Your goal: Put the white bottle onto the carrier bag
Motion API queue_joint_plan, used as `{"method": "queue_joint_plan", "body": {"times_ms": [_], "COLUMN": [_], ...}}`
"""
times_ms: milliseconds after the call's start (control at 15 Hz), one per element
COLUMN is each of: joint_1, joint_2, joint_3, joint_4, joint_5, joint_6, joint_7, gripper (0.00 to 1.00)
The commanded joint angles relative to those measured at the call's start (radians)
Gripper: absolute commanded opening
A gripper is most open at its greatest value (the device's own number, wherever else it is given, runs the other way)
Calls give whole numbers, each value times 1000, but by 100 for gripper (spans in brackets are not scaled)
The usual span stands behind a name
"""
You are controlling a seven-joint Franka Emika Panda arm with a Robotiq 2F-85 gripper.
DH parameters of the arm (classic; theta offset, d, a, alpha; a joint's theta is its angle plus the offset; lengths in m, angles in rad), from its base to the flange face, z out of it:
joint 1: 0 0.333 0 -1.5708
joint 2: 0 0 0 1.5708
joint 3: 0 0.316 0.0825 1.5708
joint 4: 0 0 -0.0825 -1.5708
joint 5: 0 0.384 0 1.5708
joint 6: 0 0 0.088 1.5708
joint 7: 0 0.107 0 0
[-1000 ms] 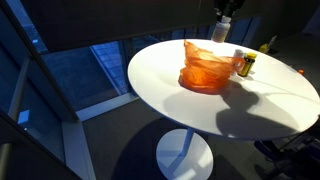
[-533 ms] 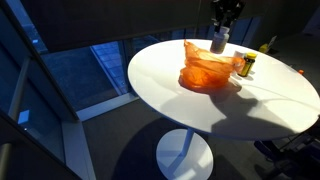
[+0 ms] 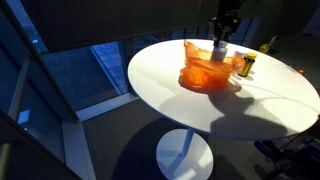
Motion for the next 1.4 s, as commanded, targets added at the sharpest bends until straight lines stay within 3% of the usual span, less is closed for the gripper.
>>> {"method": "queue_joint_plan", "body": {"times_ms": [0,533,667,800,1000,1333], "joint_1": [2,-6,-15,-27,-44,-63], "joint_2": [27,80,61,19,-55,-188], "joint_3": [-7,-8,1,13,31,40], "joint_4": [-21,-40,-51,-65,-77,-56], "joint_5": [-33,-12,2,17,44,79], "joint_6": [73,157,149,125,55,-213], "joint_7": [3,3,-17,-54,-126,-263], "gripper": [19,19,71,75,97,100]}}
